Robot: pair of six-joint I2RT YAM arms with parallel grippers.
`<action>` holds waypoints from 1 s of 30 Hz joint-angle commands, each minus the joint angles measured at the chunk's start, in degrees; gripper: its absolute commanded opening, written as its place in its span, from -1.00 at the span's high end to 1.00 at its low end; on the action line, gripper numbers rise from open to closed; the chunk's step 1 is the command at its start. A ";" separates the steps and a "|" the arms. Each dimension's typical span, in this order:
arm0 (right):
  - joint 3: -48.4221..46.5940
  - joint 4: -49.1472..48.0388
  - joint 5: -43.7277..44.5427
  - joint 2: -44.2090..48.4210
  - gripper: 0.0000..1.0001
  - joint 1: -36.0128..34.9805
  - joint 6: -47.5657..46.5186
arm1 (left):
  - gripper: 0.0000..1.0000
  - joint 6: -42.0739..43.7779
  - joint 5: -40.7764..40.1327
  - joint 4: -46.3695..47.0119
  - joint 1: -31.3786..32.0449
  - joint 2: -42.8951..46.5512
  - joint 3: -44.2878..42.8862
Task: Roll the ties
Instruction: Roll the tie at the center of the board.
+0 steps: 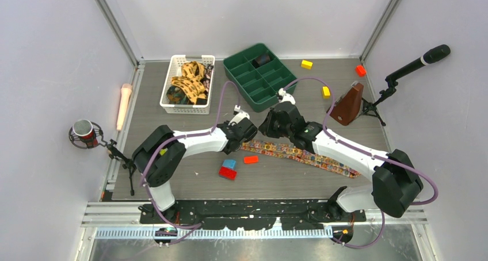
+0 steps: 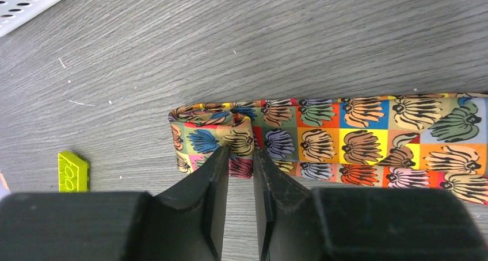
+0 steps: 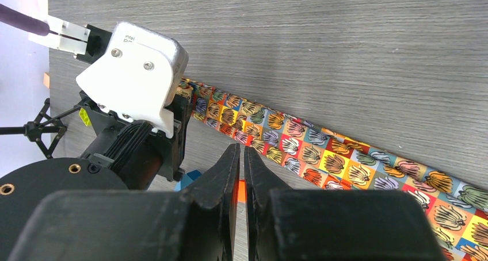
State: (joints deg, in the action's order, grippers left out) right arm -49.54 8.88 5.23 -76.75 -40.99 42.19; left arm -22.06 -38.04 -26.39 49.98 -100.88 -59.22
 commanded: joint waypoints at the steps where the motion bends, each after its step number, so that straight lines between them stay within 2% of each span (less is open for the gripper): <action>1: -0.53 -1.66 0.09 0.02 0.73 0.30 0.08 | 0.53 -0.59 -2.38 1.44 0.08 -0.59 -1.02; 21: -0.73 -1.77 -0.40 -1.01 0.73 0.30 0.17 | 0.62 -1.05 -1.78 1.96 -3.51 -0.20 1.28; 27: -0.69 -1.77 -0.63 -1.34 0.73 0.34 0.38 | 0.61 -1.23 -0.72 2.52 -3.75 0.19 1.67; 30: -0.65 -1.93 -0.63 -1.38 0.73 0.32 0.51 | 0.55 -1.23 0.32 2.62 -3.75 0.62 1.75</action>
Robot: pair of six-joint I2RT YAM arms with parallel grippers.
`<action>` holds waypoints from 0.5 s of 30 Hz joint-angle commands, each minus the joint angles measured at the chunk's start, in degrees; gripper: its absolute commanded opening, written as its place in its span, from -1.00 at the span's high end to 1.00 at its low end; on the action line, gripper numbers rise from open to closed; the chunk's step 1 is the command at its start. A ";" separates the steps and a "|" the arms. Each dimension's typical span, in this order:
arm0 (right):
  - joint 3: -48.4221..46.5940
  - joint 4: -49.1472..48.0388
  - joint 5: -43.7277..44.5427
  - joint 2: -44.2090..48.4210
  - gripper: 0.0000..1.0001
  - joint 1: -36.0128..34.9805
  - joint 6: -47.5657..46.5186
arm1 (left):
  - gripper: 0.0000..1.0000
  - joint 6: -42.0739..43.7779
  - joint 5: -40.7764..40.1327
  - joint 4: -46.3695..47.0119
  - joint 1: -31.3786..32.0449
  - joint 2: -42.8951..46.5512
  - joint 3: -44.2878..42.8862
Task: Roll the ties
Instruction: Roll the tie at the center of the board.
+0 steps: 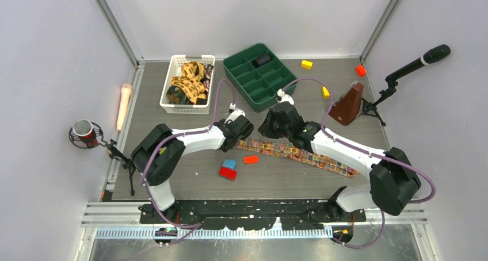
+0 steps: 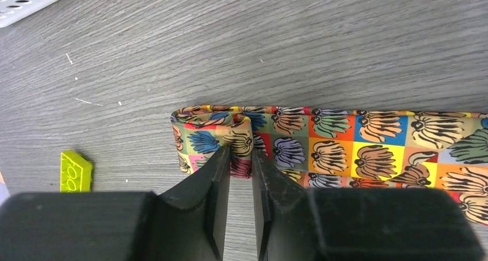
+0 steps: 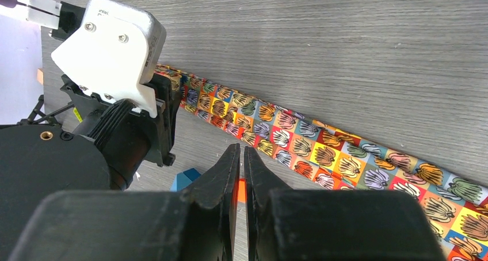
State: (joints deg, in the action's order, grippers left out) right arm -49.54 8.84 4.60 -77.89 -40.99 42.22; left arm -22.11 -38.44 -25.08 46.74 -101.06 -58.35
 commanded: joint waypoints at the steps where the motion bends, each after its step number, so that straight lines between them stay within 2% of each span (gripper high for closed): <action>1: -0.65 -1.89 -0.04 -0.25 0.73 0.31 0.49 | 0.53 -1.18 1.06 1.22 -0.51 1.18 0.82; 4: -0.69 -2.02 -0.21 -0.39 0.73 0.34 0.42 | 0.46 -1.12 3.19 1.30 -0.63 2.98 1.07; 8: -1.06 -2.22 -0.81 -1.10 0.72 0.31 0.41 | 0.25 -1.18 8.36 1.94 -1.72 5.74 1.74; 15: -0.92 -2.69 -1.19 -1.41 0.73 0.38 0.59 | 0.21 -1.74 16.17 3.64 -4.46 8.81 2.82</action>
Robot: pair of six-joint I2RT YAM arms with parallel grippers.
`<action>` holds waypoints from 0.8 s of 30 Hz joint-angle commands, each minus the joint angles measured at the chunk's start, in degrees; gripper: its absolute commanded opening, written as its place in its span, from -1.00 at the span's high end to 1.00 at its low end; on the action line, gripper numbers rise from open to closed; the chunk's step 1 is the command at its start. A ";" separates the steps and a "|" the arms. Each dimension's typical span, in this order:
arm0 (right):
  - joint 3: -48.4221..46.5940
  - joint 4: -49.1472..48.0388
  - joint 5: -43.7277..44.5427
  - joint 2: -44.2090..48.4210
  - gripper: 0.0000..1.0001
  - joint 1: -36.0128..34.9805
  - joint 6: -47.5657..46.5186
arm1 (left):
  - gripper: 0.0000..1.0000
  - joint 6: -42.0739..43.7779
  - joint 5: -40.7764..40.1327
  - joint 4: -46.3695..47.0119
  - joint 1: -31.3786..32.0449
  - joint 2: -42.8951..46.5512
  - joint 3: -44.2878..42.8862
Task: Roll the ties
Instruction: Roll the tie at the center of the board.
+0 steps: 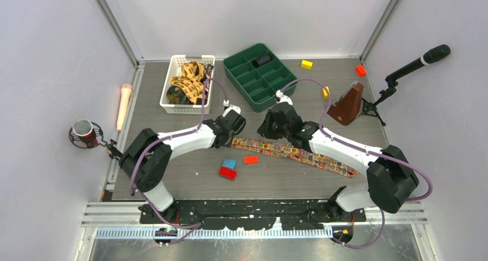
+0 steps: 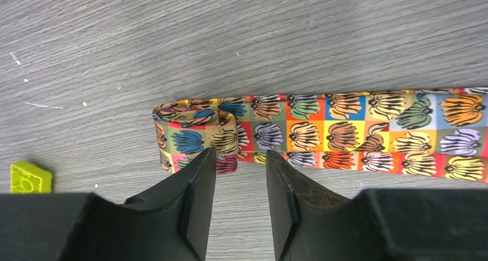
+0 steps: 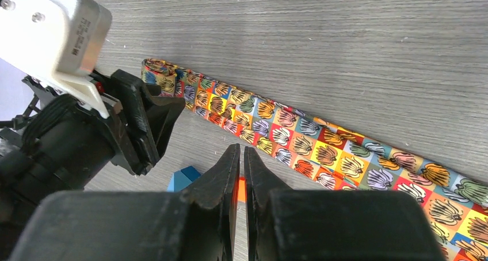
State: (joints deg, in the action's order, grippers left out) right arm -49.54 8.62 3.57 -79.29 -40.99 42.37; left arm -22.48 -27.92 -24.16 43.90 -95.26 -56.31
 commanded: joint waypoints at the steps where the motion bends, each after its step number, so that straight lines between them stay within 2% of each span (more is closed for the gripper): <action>1: -0.85 -2.47 -0.11 -0.02 0.73 0.34 0.43 | 0.20 -1.50 6.64 3.07 -2.07 3.32 1.07; 14: -1.16 -2.87 -0.96 -1.11 0.73 0.34 0.43 | 0.22 -3.86 15.82 6.46 -8.21 8.04 5.18; 24: -1.61 -2.91 -1.39 -1.84 0.73 0.30 0.48 | 0.22 -3.32 17.61 7.52 -9.80 9.80 5.26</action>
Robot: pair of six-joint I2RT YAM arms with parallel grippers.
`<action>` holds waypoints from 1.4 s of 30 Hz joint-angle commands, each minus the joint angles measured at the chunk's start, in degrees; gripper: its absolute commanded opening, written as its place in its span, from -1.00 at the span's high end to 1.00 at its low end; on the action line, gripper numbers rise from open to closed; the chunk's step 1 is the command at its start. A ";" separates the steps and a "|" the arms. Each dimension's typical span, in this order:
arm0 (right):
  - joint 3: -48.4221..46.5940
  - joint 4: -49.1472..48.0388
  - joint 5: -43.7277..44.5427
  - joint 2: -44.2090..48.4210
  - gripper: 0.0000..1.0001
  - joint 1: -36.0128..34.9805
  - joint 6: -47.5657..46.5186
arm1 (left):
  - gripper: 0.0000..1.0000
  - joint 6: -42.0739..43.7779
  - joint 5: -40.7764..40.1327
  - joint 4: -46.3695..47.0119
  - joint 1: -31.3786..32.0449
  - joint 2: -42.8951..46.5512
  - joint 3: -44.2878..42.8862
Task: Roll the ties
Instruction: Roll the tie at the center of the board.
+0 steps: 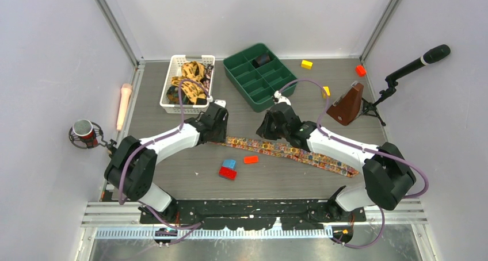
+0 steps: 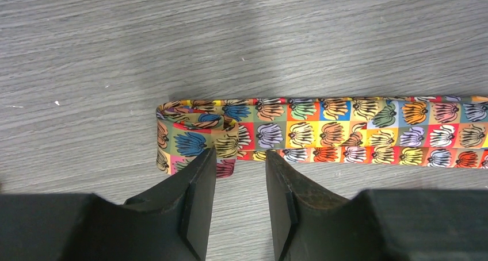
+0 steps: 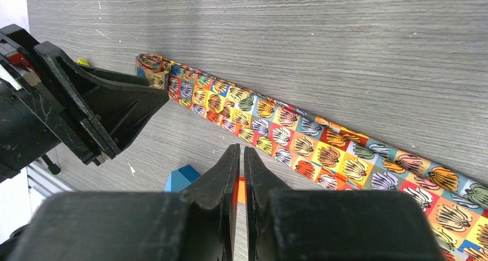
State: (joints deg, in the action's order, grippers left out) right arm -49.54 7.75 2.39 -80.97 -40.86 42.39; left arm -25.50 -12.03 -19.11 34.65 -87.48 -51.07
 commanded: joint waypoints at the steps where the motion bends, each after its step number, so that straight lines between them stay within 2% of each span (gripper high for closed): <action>1: -1.61 -2.04 -0.24 -0.16 0.73 0.17 0.49 | 0.22 -0.26 1.82 2.47 -0.71 1.97 -0.07; 10: -1.81 -2.17 -0.37 -0.78 0.74 0.17 0.40 | 0.24 -0.11 3.35 2.46 -1.01 3.04 -0.28; 17: -3.93 -3.67 -5.25 -4.60 0.78 0.19 0.39 | 0.22 3.41 4.57 0.63 -2.23 11.57 -2.51; 21: -5.44 -8.51 -9.93 -8.38 0.80 0.06 0.77 | 0.17 2.28 8.43 2.82 -7.50 14.77 -0.64; 24: -7.25 -12.87 -13.88 -12.23 0.81 -0.40 1.97 | 0.22 0.27 14.29 4.39 -12.93 14.67 1.31; 28: -10.83 -16.01 -16.82 -20.16 0.81 -2.15 4.54 | 0.23 -1.51 17.81 8.55 -18.19 16.15 5.67; 35: -14.50 -20.59 -15.63 -24.86 0.67 -6.15 2.83 | 0.23 -3.64 19.19 12.73 -21.81 17.57 10.40; 42: -16.27 -21.13 -14.58 -25.48 0.72 -7.78 0.42 | 0.27 -4.27 18.89 13.94 -23.49 18.33 12.42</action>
State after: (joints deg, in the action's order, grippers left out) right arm -62.72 -9.47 -12.71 -106.87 -48.27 44.77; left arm -28.64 5.80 -9.58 12.10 -70.94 -39.38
